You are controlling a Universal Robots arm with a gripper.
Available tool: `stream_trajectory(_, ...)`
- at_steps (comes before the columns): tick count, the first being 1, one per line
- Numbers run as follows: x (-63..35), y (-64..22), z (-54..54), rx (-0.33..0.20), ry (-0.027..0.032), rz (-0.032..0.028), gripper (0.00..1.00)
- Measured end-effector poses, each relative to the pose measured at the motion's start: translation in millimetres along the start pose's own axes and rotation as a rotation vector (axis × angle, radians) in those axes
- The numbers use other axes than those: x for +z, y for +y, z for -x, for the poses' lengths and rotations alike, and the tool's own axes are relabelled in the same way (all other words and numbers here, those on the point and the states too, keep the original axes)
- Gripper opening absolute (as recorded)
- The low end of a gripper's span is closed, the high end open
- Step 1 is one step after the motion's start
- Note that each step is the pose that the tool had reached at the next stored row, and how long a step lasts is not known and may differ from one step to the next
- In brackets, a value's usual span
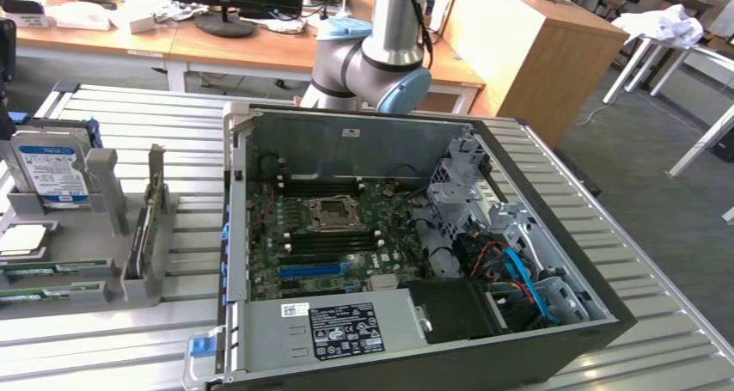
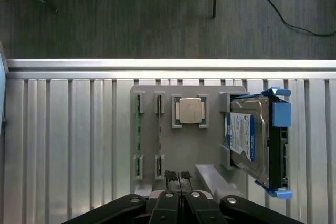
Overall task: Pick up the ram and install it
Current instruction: 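Pick up the ram and move it above insertion slot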
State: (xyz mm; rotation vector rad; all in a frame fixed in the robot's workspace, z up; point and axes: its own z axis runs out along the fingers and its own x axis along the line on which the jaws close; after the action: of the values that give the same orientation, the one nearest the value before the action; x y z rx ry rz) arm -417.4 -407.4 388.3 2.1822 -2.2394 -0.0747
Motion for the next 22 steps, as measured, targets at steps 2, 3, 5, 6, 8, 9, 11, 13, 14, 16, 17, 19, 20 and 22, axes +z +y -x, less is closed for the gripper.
stream_trajectory(2,0.4,0.0,-0.1,0.0,0.0,-0.0009,0.11)
stream_trajectory(3,0.7,0.0,-0.1,0.0,0.0001,-0.0021,0.11)
stream_trajectory(5,1.7,-0.1,-0.1,0.0,-0.0003,-0.0088,0.11)
stream_trajectory(6,1.8,-0.2,-0.1,0.0,-0.0003,-0.0102,0.11)
stream_trajectory(8,1.9,-0.1,-0.1,0.0,-0.0003,-0.0111,0.11)
stream_trajectory(9,1.9,-0.1,-0.1,0.0,-0.0003,-0.0111,0.11)
stream_trajectory(11,1.9,0.0,-0.1,0.0,-0.0002,-0.0112,0.11)
stream_trajectory(13,1.9,0.0,-0.1,0.0,-0.0003,-0.0112,0.11)
stream_trajectory(14,1.9,0.0,-0.1,0.0,-0.0003,-0.0112,0.11)
stream_trajectory(16,1.9,0.0,-0.1,0.0,-0.0003,-0.0112,0.11)
stream_trajectory(17,1.9,0.0,-0.1,0.0,-0.0002,-0.0112,0.11)
stream_trajectory(19,2.0,0.0,-0.1,0.0,-0.0003,-0.0113,0.11)
stream_trajectory(20,2.0,0.2,-0.1,0.0,-0.0003,-0.0115,0.11)
stream_trajectory(22,1.9,0.7,-0.1,0.0,-0.0003,-0.0122,0.11)
